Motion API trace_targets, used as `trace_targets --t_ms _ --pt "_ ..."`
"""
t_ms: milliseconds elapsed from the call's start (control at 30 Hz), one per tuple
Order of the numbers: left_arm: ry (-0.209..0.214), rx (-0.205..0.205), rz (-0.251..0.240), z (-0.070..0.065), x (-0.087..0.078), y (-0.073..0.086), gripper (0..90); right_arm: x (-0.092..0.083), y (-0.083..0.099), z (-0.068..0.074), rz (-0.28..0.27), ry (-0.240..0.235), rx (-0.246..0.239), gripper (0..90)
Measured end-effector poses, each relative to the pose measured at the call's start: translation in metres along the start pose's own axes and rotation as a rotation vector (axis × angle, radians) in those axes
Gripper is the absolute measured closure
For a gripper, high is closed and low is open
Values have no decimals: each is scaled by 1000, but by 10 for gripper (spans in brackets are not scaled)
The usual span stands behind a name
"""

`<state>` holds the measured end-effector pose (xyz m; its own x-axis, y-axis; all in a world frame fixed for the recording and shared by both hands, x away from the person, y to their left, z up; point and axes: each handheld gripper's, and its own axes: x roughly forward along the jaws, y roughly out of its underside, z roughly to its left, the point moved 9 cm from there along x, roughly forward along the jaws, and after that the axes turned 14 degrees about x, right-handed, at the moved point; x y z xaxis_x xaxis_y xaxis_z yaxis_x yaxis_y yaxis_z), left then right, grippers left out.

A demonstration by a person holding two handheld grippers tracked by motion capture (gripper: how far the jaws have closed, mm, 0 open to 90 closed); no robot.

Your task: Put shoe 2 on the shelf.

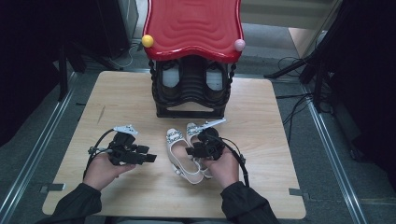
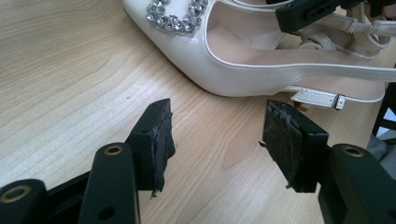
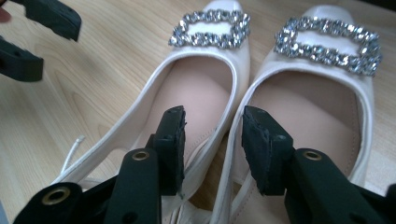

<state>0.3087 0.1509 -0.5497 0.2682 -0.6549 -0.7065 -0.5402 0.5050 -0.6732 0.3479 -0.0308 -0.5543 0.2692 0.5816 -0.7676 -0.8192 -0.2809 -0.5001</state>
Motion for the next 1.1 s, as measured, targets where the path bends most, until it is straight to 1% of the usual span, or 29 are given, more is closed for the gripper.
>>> trace_targets --t_ms 100,267,333,367,400,433,467,500,533,567,600,700,767,933,1000,1067,1100 --pt "-3 -2 1 0 0 0 428 1 1 0 17 1 8 629" --pt "-2 -1 2 0 0 0 428 -1 3 -4 33 32 9 646" --pt "0 3 5 1 -1 1 428 -2 4 -6 46 38 23 647" --pt "0 2 3 0 -1 1 429 -3 5 -8 55 46 19 647" --pt "1 3 3 0 -1 1 429 -3 5 -9 68 63 13 647" --pt "1 4 3 0 -2 1 429 -4 6 -11 84 67 10 645" --pt "0 7 3 0 -1 1 429 -4 6 -11 93 58 20 648" --pt "0 7 3 0 -1 1 429 -4 6 -11 93 58 20 648" --pt "2 2 1 0 -1 0 429 -2 6 -8 136 30 41 678" --pt "3 1 -1 0 -1 0 429 -1 6 -7 149 30 40 688" --pt "2 0 -2 0 -1 -1 429 1 7 -6 170 36 34 688" --pt "2 1 -7 -1 -1 -1 430 6 7 -5 214 91 1 696" --pt "2 3 -5 0 -2 -1 430 7 5 -5 234 104 2 703" --pt "-2 -1 -10 1 -3 -1 430 12 4 -5 247 128 28 718" --pt "-3 1 -11 1 -4 -1 430 14 3 -5 249 140 22 730" --pt "-1 0 -11 1 -5 -1 430 15 2 -5 260 149 9 740" --pt "-1 -2 -13 1 -5 -1 430 15 2 -4 269 156 12 747"
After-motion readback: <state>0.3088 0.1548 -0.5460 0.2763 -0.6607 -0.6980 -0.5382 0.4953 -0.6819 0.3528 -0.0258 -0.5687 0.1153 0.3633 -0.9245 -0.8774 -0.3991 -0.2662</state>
